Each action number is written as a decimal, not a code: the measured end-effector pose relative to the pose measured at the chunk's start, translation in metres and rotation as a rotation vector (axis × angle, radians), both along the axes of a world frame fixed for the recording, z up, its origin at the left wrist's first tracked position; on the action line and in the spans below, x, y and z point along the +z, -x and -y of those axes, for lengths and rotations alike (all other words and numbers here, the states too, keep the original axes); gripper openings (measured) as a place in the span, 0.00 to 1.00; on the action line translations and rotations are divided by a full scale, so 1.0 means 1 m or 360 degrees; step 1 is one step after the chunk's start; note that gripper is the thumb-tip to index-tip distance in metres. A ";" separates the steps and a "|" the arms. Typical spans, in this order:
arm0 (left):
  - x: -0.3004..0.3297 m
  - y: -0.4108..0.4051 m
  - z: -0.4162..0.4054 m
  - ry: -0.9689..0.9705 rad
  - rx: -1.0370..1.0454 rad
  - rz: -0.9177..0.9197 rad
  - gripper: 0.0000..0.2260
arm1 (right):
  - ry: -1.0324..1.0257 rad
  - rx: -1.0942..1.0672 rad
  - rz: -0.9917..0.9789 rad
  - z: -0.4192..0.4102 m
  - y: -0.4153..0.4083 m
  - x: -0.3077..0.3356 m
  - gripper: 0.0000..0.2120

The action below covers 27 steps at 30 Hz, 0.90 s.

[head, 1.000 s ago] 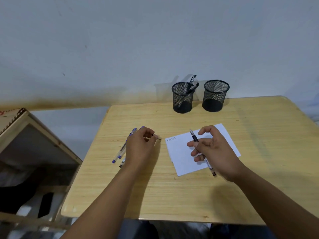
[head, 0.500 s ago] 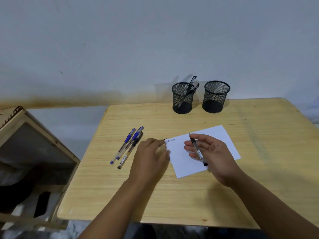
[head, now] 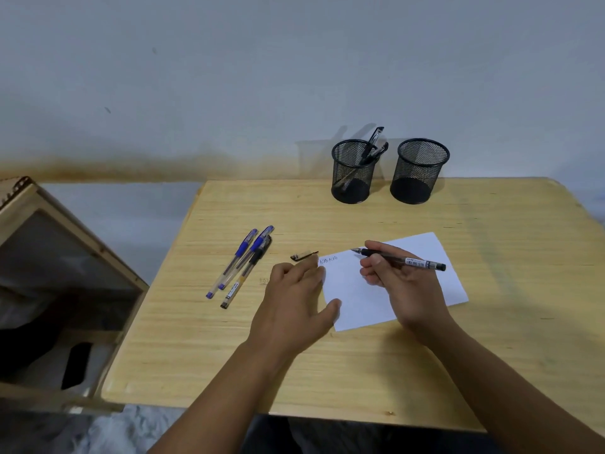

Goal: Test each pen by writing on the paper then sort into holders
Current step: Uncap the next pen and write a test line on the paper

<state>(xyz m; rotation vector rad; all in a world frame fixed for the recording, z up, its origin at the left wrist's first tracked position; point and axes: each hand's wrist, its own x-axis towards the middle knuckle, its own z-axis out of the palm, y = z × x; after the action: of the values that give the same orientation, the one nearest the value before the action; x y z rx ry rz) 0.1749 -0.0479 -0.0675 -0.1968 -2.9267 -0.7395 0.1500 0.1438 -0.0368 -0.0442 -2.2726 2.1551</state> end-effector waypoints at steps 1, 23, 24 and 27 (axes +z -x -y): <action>0.000 0.000 0.000 0.0025 -0.0014 -0.0014 0.22 | -0.0085 -0.0021 -0.0033 0.001 0.001 0.000 0.08; 0.002 0.006 -0.005 0.0232 -0.0015 0.0029 0.28 | -0.0839 -0.0189 -0.0126 0.014 0.046 -0.018 0.06; 0.001 0.006 -0.005 0.0220 -0.0010 0.0034 0.29 | -0.0850 -0.0192 -0.0126 0.014 0.046 -0.017 0.06; -0.001 0.008 -0.004 0.0198 0.0003 0.0028 0.30 | -0.0898 -0.0204 -0.0095 0.015 0.044 -0.018 0.06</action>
<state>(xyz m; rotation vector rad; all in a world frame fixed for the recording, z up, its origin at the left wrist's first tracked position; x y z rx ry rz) 0.1670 -0.0436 -0.0681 -0.1999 -2.9912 -0.5619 0.1056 0.1291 -0.0548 -0.1134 -2.6594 1.3735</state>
